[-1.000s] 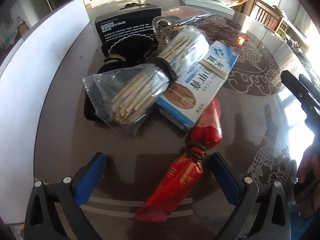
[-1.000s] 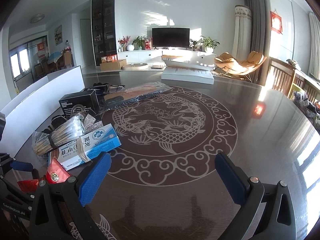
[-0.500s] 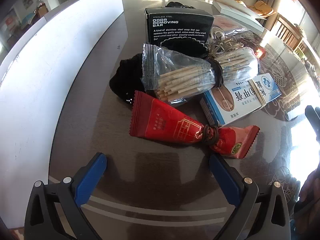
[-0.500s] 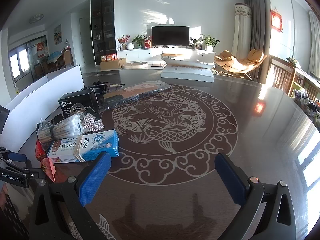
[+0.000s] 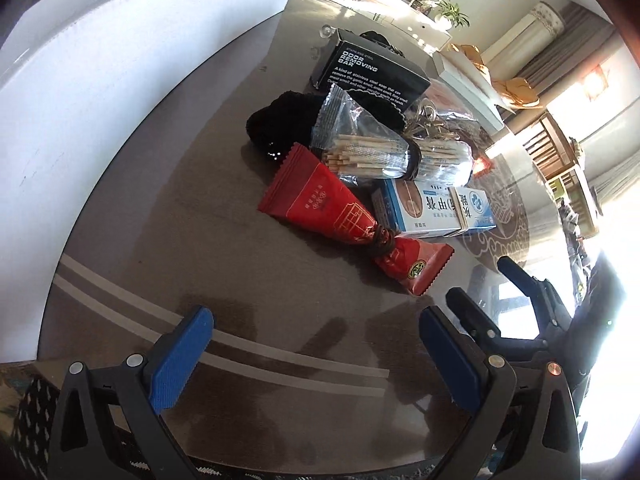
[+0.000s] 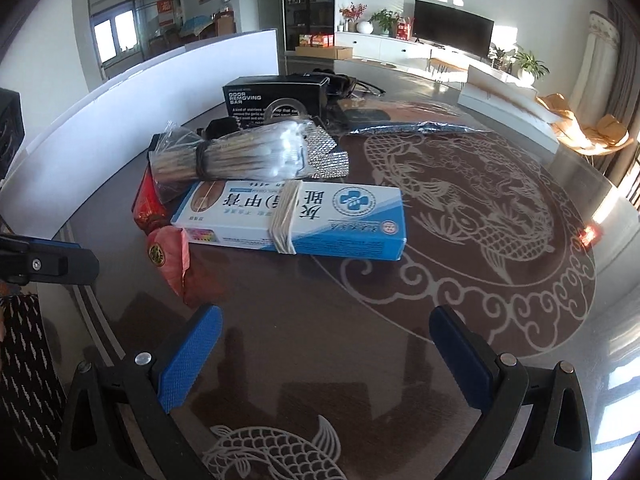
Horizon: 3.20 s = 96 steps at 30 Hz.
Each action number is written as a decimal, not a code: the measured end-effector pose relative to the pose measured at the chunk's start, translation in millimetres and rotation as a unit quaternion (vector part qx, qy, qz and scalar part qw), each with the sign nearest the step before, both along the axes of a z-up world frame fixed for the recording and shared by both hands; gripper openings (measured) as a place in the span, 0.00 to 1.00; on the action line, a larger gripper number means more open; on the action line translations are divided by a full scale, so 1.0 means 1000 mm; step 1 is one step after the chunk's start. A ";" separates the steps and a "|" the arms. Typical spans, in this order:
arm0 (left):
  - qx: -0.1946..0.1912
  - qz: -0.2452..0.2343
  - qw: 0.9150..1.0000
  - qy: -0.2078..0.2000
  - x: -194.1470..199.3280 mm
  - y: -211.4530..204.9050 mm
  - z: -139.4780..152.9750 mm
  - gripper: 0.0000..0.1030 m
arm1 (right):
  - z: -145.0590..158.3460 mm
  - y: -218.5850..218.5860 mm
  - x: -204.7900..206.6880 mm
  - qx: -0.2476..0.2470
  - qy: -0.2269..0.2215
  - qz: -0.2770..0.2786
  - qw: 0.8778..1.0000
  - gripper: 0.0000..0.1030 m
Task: Organize objects
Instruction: 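Move left tool toward the red snack packet while right tool approaches the blue-white box, then grasp the red packet with left tool while right tool grasps the nail cream box, then carry both items into the cardboard bin and open both tools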
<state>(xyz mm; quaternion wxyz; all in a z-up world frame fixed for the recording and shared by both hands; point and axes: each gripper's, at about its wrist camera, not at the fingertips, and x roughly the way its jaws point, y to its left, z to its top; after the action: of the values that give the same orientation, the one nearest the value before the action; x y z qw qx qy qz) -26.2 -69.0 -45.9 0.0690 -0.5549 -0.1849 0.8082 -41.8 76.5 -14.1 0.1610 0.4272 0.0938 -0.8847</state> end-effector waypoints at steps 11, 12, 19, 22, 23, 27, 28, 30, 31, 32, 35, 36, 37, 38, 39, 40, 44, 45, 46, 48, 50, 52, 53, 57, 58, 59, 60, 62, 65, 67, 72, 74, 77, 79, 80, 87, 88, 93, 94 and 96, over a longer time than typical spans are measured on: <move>0.025 0.038 0.999 -0.002 0.022 -0.035 -0.001 1.00 | -0.007 -0.047 -0.005 0.003 -0.020 0.040 0.999 1.00; 0.027 0.043 0.999 -0.001 0.025 -0.039 0.000 1.00 | -0.007 -0.052 -0.002 0.000 -0.021 0.054 0.998 1.00; 0.030 0.064 0.998 0.003 0.033 -0.060 0.003 1.00 | -0.003 -0.070 0.031 0.004 -0.001 0.154 0.988 1.00; 0.039 0.077 0.996 0.014 0.036 -0.072 0.007 1.00 | 0.003 -0.053 0.039 -0.006 0.003 0.139 0.990 1.00; 0.046 0.084 0.995 0.019 0.038 -0.077 0.008 1.00 | 0.006 -0.045 0.043 -0.011 0.005 0.131 0.991 1.00; 0.073 0.086 0.993 0.034 0.032 -0.074 0.012 1.00 | 0.015 -0.010 0.046 -0.041 0.004 0.088 0.995 1.00; 0.069 0.071 0.994 0.035 0.028 -0.064 0.013 1.00 | 0.017 -0.003 0.045 -0.053 0.002 0.077 0.996 1.00; 0.043 0.042 0.997 0.039 0.019 -0.039 0.015 1.00 | 0.019 0.010 0.043 -0.075 -0.003 0.060 0.995 1.00; 0.023 0.035 0.998 0.040 0.014 -0.027 0.016 1.00 | 0.020 0.014 0.043 -0.082 -0.004 0.053 0.995 1.00; 0.003 0.034 0.999 0.039 0.007 -0.016 0.016 1.00 | 0.021 0.018 0.043 -0.086 -0.002 0.048 0.995 1.00; -0.036 0.049 0.998 0.018 -0.016 0.002 0.006 1.00 | 0.025 0.023 0.041 -0.086 0.004 0.040 0.995 1.00; -0.051 0.050 0.997 0.009 -0.023 0.004 0.002 1.00 | 0.027 0.024 0.043 -0.087 0.006 0.041 0.995 1.00; -0.067 0.048 0.997 0.008 -0.026 0.005 0.002 1.00 | 0.030 0.025 0.045 -0.085 0.010 0.042 0.995 1.00; -0.082 0.043 0.996 0.006 -0.027 0.004 0.002 1.00 | 0.033 0.026 0.048 -0.082 0.014 0.045 0.995 1.00; -0.087 0.037 0.995 0.005 -0.027 0.001 0.003 1.00 | 0.037 0.026 0.050 -0.077 0.019 0.049 0.996 1.00; -0.090 0.031 0.995 0.004 -0.024 -0.005 0.004 1.00 | 0.040 0.026 0.052 -0.072 0.024 0.055 0.996 1.00; -0.092 0.019 0.996 0.000 -0.013 -0.034 0.002 1.00 | 0.046 0.016 0.046 -0.020 0.031 0.124 0.992 1.00; -0.078 0.018 0.997 -0.001 -0.012 -0.038 0.003 1.00 | 0.046 0.011 0.039 0.007 0.036 0.151 0.988 1.00; -0.073 0.014 0.997 -0.003 -0.013 -0.040 0.004 1.00 | 0.046 0.004 0.031 0.034 0.038 0.182 0.982 1.00; -0.089 -0.008 0.996 -0.008 -0.016 -0.036 0.003 1.00 | 0.039 -0.010 0.009 0.086 0.027 0.245 0.965 1.00; -0.125 -0.037 0.991 -0.012 -0.021 -0.026 0.000 1.00 | 0.030 -0.022 -0.020 0.130 0.003 0.285 0.950 1.00; -0.162 -0.056 0.985 -0.022 -0.025 -0.017 -0.004 1.00 | 0.026 -0.034 -0.047 0.146 -0.025 0.311 0.939 1.00; -0.185 -0.063 0.980 -0.029 -0.026 -0.012 -0.007 1.00 | 0.024 -0.040 -0.059 0.148 -0.037 0.317 0.936 1.00; -0.191 -0.062 0.979 -0.039 -0.029 -0.007 -0.006 1.00 | 0.011 -0.058 -0.089 0.130 -0.121 0.338 0.924 0.97; -0.191 -0.069 0.978 -0.045 -0.029 -0.008 -0.006 1.00 | 0.007 -0.060 -0.088 0.134 -0.136 0.344 0.919 0.82; -0.191 -0.076 0.977 -0.052 -0.027 -0.010 -0.006 1.00 | 0.005 -0.061 -0.083 0.139 -0.147 0.347 0.916 0.75; -0.192 -0.080 0.977 -0.051 -0.025 -0.013 -0.005 1.00 | 0.008 -0.058 -0.078 0.130 -0.148 0.347 0.917 0.63; -0.194 -0.090 0.977 -0.022 -0.019 -0.018 0.000 0.89 | 0.012 -0.049 -0.065 0.119 -0.160 0.341 0.918 0.53; -0.194 -0.103 0.975 0.015 -0.014 -0.024 0.011 0.24 | 0.017 -0.039 -0.045 0.106 -0.169 0.331 0.922 0.47; -0.191 -0.106 0.976 0.017 -0.016 -0.026 0.013 0.19 | 0.021 -0.039 -0.039 0.095 -0.168 0.316 0.929 0.52; -0.182 -0.120 0.975 0.030 -0.002 -0.029 0.012 0.18 | 0.013 -0.053 -0.041 0.087 -0.171 0.290 0.938 0.66; -0.180 -0.120 0.975 0.044 0.008 -0.033 0.017 0.18 | 0.016 -0.053 -0.034 0.106 -0.151 0.288 0.940 0.42; -0.158 -0.106 0.979 0.068 0.019 -0.043 0.029 0.18 | 0.032 -0.038 -0.029 0.090 -0.151 0.265 0.948 0.41; -0.132 -0.093 0.983 0.085 0.029 -0.050 0.040 0.18 | 0.047 -0.021 -0.028 0.059 -0.159 0.246 0.954 0.41; -0.121 -0.087 0.984 0.094 0.031 -0.050 0.047 0.18 | 0.055 -0.012 -0.028 0.041 -0.163 0.234 0.957 0.41; -0.054 -0.040 0.986 0.153 0.044 -0.072 0.105 0.18 | 0.121 0.017 -0.035 -0.058 -0.149 0.208 0.965 0.41; -0.052 -0.031 0.985 0.160 0.045 -0.083 0.116 0.18 | 0.129 0.013 -0.036 -0.072 -0.147 0.207 0.965 0.41; -0.066 0.034 0.983 0.171 0.026 -0.142 0.150 0.18 | 0.163 -0.090 -0.046 -0.126 -0.122 0.222 0.959 0.41; -0.070 0.048 0.982 0.166 0.027 -0.162 0.154 0.18 | 0.171 -0.108 -0.050 -0.140 -0.119 0.228 0.956 0.41; -0.080 0.072 0.983 0.152 0.013 -0.189 0.152 0.18 | 0.180 -0.152 -0.060 -0.167 -0.116 0.239 0.949 0.41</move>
<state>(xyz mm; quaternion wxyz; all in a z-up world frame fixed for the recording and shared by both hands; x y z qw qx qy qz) -13.0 -257.9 105.9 -0.0065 -0.4147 -0.1465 0.8981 -101.4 -75.7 166.1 0.4465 0.4594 0.0250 -0.7674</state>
